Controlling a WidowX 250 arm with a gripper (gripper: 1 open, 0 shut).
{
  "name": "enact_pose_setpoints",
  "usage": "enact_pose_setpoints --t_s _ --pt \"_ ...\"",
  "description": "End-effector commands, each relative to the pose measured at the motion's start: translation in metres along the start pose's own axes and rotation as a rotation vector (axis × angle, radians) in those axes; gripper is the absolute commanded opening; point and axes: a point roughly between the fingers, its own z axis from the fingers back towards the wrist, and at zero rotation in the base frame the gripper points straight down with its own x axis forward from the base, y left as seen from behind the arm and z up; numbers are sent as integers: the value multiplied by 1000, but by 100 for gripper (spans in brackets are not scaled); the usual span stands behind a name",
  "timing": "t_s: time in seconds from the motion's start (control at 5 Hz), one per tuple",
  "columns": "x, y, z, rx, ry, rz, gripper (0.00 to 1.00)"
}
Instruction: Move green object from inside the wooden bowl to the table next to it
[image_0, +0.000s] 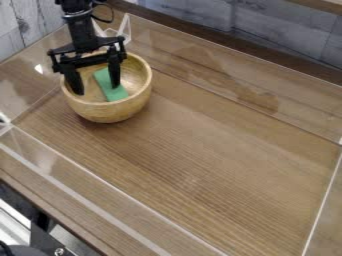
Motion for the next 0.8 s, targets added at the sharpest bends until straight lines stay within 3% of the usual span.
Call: enact_pose_setpoints --t_s 0.0,0.6 --pt "22 -1 23 -27 -53 23 100" --pt "68 3 34 -35 -43 19 100"
